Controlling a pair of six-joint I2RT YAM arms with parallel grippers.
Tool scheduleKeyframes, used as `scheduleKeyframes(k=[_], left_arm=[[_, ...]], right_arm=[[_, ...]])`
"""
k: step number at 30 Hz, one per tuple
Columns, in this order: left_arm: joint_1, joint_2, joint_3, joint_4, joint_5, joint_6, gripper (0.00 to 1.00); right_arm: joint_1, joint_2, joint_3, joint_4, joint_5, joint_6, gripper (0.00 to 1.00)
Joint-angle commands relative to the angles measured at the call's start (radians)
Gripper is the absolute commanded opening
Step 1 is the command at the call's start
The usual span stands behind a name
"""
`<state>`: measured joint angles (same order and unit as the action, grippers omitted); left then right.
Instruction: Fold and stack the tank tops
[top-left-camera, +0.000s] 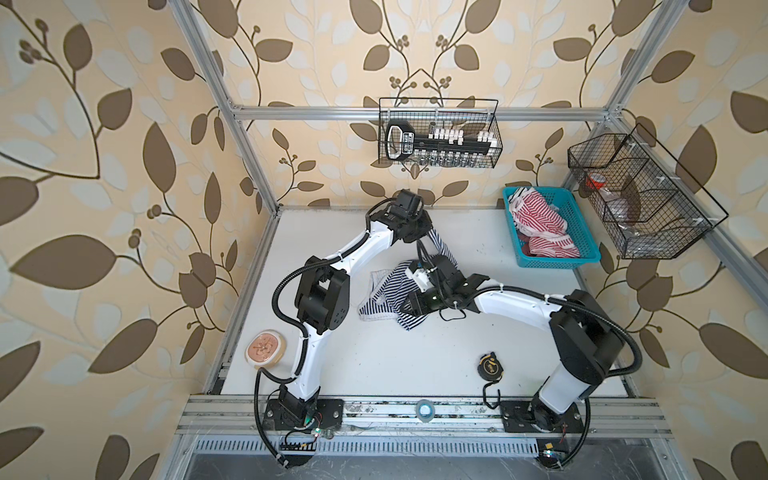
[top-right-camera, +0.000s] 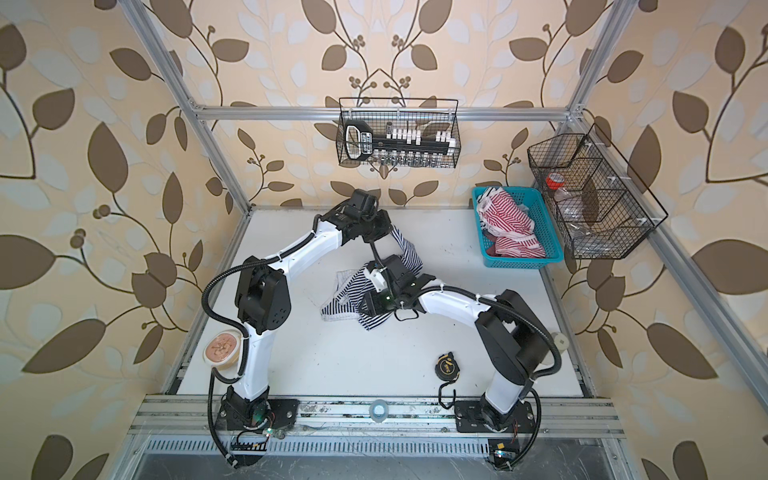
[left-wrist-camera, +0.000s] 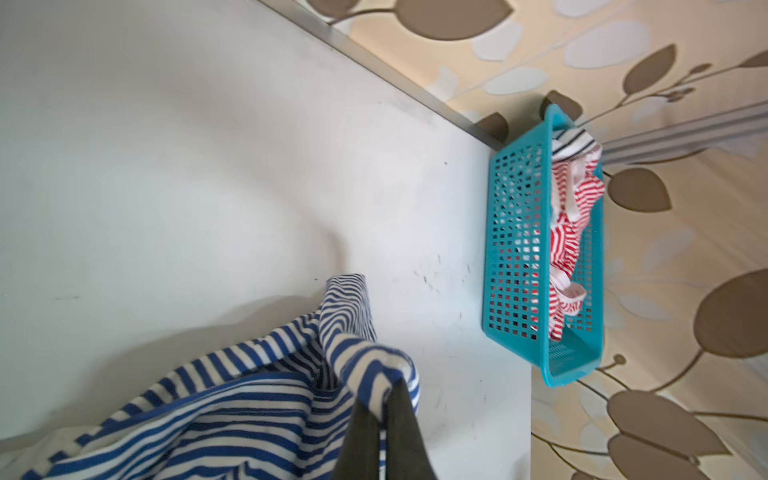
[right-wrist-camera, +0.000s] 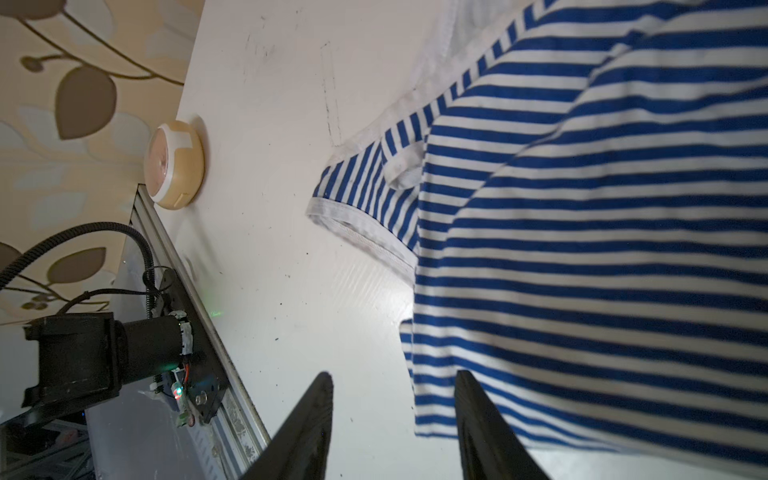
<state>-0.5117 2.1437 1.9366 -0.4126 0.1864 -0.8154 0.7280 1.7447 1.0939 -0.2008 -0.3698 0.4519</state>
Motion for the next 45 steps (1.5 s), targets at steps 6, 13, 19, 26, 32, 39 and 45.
scheduleKeyframes(k=[6, 13, 19, 26, 32, 39, 45], left_arm=[[0.052, -0.104, -0.039, 0.036, 0.066, -0.013, 0.00], [0.067, -0.128, -0.060, 0.038, 0.085, -0.008, 0.00], [0.077, -0.143, -0.071, 0.033, 0.091, -0.004, 0.00], [0.097, -0.166, -0.095, 0.033, 0.092, 0.000, 0.00], [0.138, -0.208, -0.114, 0.006, 0.083, 0.032, 0.00], [0.198, -0.307, -0.160, -0.064, 0.046, 0.125, 0.00], [0.207, -0.402, -0.226, -0.151, 0.015, 0.211, 0.00]], right_arm=[[0.031, 0.139, 0.104, 0.007, 0.047, -0.023, 0.49], [0.043, 0.223, 0.176, -0.043, 0.113, -0.049, 0.48], [0.060, 0.280, 0.241, -0.140, 0.183, -0.096, 0.35], [0.058, 0.266, 0.220, -0.188, 0.248, -0.115, 0.00], [0.006, 0.097, 0.107, -0.147, 0.182, -0.087, 0.00], [-0.134, -0.210, 0.011, -0.179, 0.113, -0.074, 0.00], [-0.320, -0.328, -0.036, -0.227, 0.001, -0.074, 0.00]])
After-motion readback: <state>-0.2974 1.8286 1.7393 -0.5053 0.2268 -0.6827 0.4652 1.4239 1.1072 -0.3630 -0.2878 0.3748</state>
